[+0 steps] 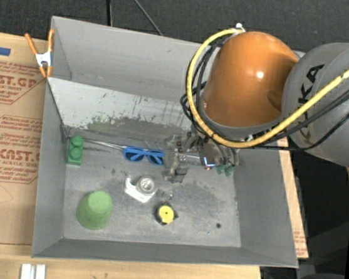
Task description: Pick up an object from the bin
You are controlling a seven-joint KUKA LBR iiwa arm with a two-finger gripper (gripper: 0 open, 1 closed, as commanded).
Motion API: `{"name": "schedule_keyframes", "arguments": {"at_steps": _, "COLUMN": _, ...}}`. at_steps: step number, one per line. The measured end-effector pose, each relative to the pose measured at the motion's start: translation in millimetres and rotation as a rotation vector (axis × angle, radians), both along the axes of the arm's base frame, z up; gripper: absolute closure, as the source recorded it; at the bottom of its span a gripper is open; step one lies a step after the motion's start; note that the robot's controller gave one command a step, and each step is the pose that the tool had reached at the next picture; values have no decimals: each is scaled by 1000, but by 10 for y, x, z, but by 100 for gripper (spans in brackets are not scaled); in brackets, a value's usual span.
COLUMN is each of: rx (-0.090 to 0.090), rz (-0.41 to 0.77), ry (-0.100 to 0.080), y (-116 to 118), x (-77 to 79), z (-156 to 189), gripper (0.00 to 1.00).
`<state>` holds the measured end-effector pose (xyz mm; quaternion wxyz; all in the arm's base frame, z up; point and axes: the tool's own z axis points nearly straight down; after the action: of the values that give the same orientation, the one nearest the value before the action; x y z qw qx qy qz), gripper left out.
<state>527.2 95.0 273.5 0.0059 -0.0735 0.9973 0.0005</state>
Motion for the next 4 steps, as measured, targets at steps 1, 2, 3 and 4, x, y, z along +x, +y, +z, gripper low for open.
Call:
{"name": "schedule_keyframes", "arguments": {"at_steps": 1, "rx": -3, "rz": 57, "ry": 19, "y": -146, "x": -78, "z": -988, "gripper": 100}}
{"name": "schedule_keyframes", "arguments": {"at_steps": 2, "rx": -1, "rz": -12, "ry": 16, "y": -69, "x": -241, "z": -1353, "gripper": 100}}
{"name": "schedule_keyframes", "arguments": {"at_steps": 3, "rx": -1, "rz": -12, "ry": 12, "y": -71, "x": -229, "z": -1335, "gripper": 0}}
{"name": "schedule_keyframes", "arguments": {"at_steps": 4, "rx": 1, "rz": -162, "ry": 7, "y": -81, "x": 162, "z": -2051, "gripper": 0}}
